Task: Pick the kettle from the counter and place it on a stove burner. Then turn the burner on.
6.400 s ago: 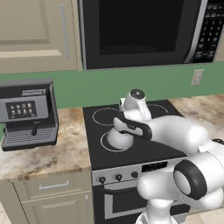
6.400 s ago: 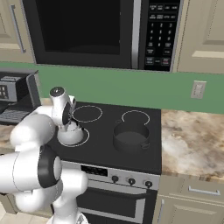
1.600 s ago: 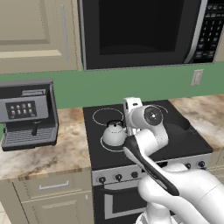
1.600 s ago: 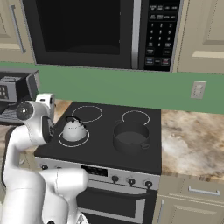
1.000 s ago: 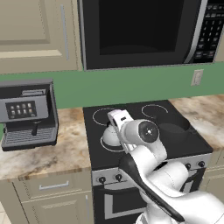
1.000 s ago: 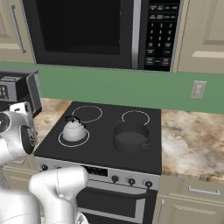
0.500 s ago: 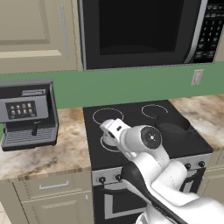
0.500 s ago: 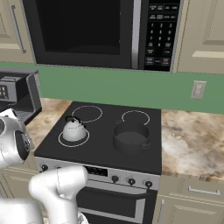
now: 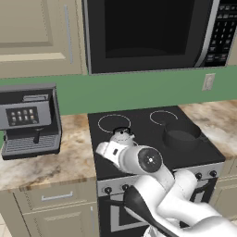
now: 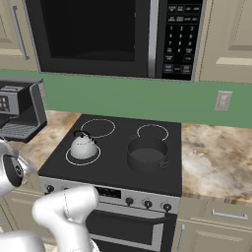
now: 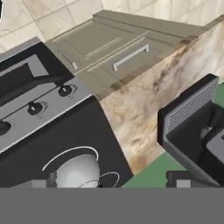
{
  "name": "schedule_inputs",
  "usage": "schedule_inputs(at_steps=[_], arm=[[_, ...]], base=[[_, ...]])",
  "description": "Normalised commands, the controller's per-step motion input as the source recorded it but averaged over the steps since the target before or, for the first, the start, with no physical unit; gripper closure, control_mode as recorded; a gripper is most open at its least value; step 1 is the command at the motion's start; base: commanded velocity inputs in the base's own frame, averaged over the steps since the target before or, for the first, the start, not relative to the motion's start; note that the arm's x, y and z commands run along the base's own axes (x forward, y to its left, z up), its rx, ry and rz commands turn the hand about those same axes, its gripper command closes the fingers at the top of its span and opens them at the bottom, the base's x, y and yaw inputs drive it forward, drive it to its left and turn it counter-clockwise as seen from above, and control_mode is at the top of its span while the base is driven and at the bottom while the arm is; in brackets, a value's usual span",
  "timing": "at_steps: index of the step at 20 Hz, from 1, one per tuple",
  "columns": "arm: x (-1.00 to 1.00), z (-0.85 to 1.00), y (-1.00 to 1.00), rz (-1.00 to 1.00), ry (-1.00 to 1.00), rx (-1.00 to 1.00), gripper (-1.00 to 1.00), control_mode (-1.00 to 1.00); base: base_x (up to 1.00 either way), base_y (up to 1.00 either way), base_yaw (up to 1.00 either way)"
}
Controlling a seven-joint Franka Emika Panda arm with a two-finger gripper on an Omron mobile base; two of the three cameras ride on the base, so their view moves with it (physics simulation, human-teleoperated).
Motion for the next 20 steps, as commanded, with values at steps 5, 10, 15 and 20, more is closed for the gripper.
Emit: schedule_inputs(at_steps=[5, 10, 15, 20], arm=[[-0.36, -0.54, 0.16, 0.07, -0.34, -0.18, -1.00, -1.00], [-0.30, -0.64, 0.03, 0.01, -0.38, -0.08, -1.00, -1.00], [-0.07, -0.56, 0.00, 0.00, -0.31, -0.01, -1.00, -1.00], [0.00, -0.41, 0.00, 0.00, -0.17, 0.00, -1.00, -1.00]], base=[[0.00, 0.00, 0.00], [0.00, 0.00, 0.00], [0.00, 0.00, 0.00], [0.00, 0.00, 0.00]])
